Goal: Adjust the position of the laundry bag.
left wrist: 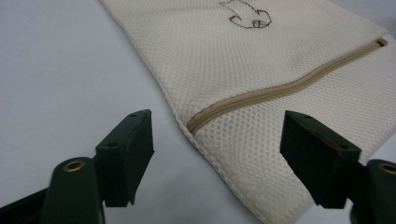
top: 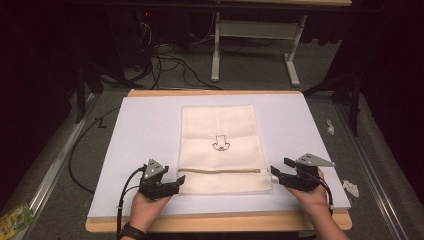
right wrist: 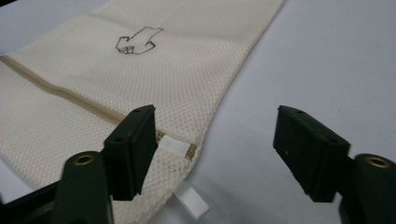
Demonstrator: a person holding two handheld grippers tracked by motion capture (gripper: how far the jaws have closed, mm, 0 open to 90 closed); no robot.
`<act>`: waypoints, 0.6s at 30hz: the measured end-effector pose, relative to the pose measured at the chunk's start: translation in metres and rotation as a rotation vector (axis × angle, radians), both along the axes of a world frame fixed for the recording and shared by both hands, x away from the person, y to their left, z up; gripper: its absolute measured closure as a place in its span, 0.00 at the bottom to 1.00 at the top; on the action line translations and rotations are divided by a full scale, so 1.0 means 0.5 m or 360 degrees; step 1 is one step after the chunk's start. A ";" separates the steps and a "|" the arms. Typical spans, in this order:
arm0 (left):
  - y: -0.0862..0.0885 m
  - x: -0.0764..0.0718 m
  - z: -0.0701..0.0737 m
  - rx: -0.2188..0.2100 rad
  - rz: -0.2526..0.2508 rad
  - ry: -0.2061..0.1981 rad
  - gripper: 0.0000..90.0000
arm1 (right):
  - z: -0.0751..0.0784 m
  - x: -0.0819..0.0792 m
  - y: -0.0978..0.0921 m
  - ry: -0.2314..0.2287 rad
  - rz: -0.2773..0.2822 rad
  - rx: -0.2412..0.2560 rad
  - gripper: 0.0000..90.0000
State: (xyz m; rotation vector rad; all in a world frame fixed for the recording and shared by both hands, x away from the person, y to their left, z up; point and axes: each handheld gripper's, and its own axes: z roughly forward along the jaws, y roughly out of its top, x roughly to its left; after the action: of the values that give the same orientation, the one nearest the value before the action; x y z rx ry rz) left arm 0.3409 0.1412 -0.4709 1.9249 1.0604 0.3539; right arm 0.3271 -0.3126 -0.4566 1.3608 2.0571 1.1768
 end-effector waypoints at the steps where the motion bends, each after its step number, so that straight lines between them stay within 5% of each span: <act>1: -0.002 0.003 -0.003 -0.0005 -0.0003 0.0023 0.33 | 0.000 0.000 0.000 0.0000 0.0000 0.0000 0.41; 3: -0.009 0.007 -0.010 -0.0002 -0.0040 0.0077 0.45 | -0.017 0.012 0.013 0.0080 0.0034 -0.0033 0.50; 10: -0.024 0.004 -0.018 0.0084 -0.0069 0.0111 0.81 | -0.035 0.022 0.042 0.0175 0.0111 -0.0127 0.67; 17: -0.025 0.002 -0.019 0.0117 -0.0077 0.0120 0.95 | -0.041 0.025 0.050 0.0217 0.0132 -0.0145 0.76; 18: -0.025 0.002 -0.019 0.0119 -0.0078 0.0117 0.98 | -0.040 0.023 0.046 0.0233 0.0129 -0.0138 0.84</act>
State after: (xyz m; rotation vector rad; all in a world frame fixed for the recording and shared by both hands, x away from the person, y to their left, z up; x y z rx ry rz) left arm 0.3419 0.1287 -0.4805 2.0404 1.0589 0.3009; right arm 0.3385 -0.2893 -0.4768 1.3708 2.2572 1.0342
